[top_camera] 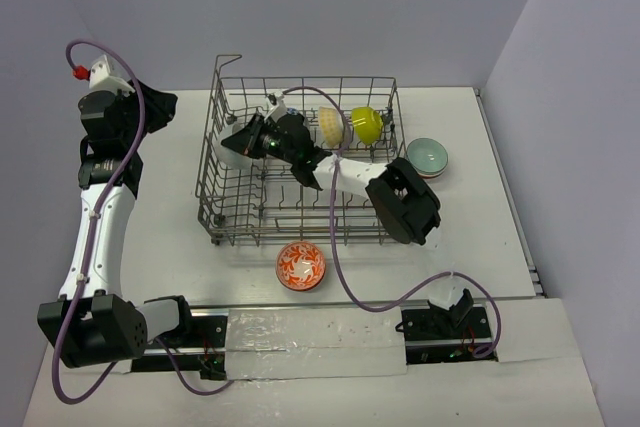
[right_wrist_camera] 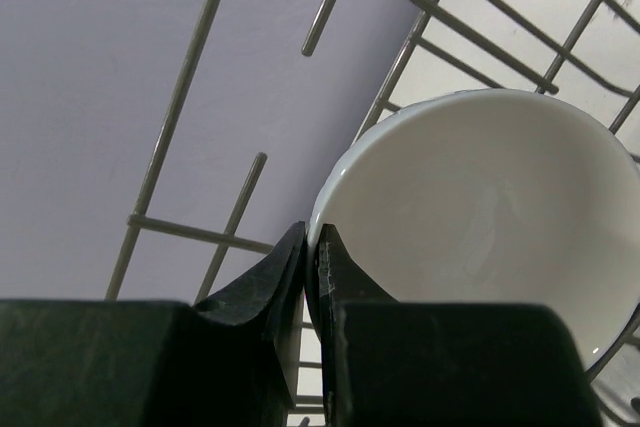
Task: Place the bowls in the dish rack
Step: Insert the bowl into the dish rack.
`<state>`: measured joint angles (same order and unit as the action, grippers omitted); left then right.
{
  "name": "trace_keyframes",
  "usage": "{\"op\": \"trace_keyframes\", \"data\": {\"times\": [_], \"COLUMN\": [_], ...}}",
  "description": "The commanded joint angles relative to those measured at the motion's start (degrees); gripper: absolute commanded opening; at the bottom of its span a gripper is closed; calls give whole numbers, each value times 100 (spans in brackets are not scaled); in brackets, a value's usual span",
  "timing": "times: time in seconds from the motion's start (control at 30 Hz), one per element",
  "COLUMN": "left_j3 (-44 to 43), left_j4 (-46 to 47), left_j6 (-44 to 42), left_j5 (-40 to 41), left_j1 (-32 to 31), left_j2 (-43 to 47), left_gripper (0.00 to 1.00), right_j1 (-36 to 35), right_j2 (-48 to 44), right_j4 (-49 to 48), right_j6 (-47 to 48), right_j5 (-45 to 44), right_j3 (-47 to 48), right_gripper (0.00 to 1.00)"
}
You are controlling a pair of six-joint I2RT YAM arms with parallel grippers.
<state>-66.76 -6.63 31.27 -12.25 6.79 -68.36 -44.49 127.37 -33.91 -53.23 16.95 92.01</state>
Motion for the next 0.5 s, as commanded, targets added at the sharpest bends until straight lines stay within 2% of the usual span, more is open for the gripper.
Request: {"op": "trace_keyframes", "data": {"times": [0.0,0.47], "left_j3": [32,40], "left_j4": [259,268], "left_j6": [90,81], "left_j5": [-137,-146], "left_j1": [24,16], "left_j2": [15,7], "left_gripper": [30,30], "right_j1": [-42,-51], "right_j2": [-257,-160], "right_j4": [324,-265], "right_j6": [-135,-776], "right_j5": [-244,-209], "right_j3": [-280,-543], "right_gripper": [0,0]}}
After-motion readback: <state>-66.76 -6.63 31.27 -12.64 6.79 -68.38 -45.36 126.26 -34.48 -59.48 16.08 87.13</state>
